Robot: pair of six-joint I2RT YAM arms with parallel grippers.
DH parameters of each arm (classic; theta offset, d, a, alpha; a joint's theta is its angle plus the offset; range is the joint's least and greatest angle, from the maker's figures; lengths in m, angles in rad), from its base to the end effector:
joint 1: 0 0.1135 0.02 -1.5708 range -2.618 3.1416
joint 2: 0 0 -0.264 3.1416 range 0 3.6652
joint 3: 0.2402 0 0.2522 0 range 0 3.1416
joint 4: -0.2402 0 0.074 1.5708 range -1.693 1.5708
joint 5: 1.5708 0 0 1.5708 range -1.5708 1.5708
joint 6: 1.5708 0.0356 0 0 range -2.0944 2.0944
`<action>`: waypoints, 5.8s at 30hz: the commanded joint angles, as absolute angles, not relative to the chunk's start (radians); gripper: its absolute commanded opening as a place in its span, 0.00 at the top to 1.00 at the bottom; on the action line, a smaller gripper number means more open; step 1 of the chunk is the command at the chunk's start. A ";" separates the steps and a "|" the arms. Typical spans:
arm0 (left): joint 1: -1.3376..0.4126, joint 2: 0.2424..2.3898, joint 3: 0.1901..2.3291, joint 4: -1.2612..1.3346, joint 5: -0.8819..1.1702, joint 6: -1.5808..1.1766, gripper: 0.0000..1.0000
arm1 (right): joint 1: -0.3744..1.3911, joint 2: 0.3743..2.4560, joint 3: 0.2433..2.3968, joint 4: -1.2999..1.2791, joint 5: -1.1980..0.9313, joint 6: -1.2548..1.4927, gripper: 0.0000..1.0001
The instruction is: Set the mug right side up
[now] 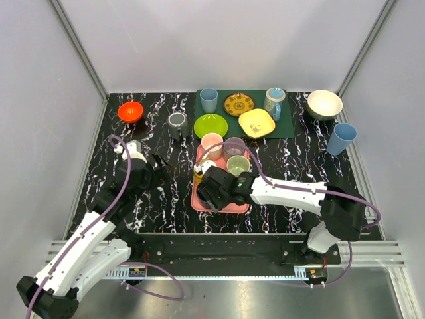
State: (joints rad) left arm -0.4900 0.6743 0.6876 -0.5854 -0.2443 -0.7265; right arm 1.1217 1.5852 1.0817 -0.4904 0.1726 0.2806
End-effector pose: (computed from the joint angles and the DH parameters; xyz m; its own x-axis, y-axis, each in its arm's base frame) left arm 0.1357 -0.0626 0.2828 -0.5412 -0.4418 -0.7155 -0.1101 0.8808 -0.4606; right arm 0.1474 0.2917 0.2204 -0.5842 -0.5837 -0.5640 -0.7129 0.7012 0.0127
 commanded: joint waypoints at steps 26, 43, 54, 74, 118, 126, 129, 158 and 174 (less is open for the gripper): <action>-0.492 0.526 0.745 -0.563 -0.284 -0.701 0.12 | 1.160 1.244 1.210 -0.529 0.117 0.380 1.00; -0.492 0.312 0.457 0.229 0.342 -0.938 0.01 | 0.741 0.920 0.830 0.445 -0.523 0.957 1.00; -0.511 0.698 0.445 0.810 0.609 -1.154 0.12 | 0.738 0.977 0.798 0.627 -0.584 1.032 1.00; -0.578 0.879 0.543 0.953 0.551 -1.127 0.51 | 0.738 1.100 0.818 0.591 -0.592 0.991 1.00; -0.611 0.990 0.551 1.158 0.311 -1.280 1.00 | 0.738 1.068 0.735 0.430 -0.627 0.835 1.00; -0.611 0.689 0.679 0.362 0.132 -0.821 1.00 | 0.739 0.985 0.853 0.086 -0.477 0.663 0.32; -0.609 0.631 0.806 0.047 -0.055 -0.660 1.00 | 0.739 0.966 0.896 -0.067 -0.366 0.614 0.19; -0.140 1.733 1.357 -0.442 -0.272 -0.494 1.00 | 0.739 0.946 1.006 -0.529 0.140 0.505 0.18; -0.114 1.928 1.422 -0.368 -0.278 -0.465 1.00 | 0.741 1.003 1.014 -0.542 0.164 0.482 0.17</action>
State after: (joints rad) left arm -0.1192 1.9274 1.3750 -0.4423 -0.2817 -0.4744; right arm 0.7341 0.9859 0.9619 -0.5518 0.1287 0.5037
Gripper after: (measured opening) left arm 0.170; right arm 0.826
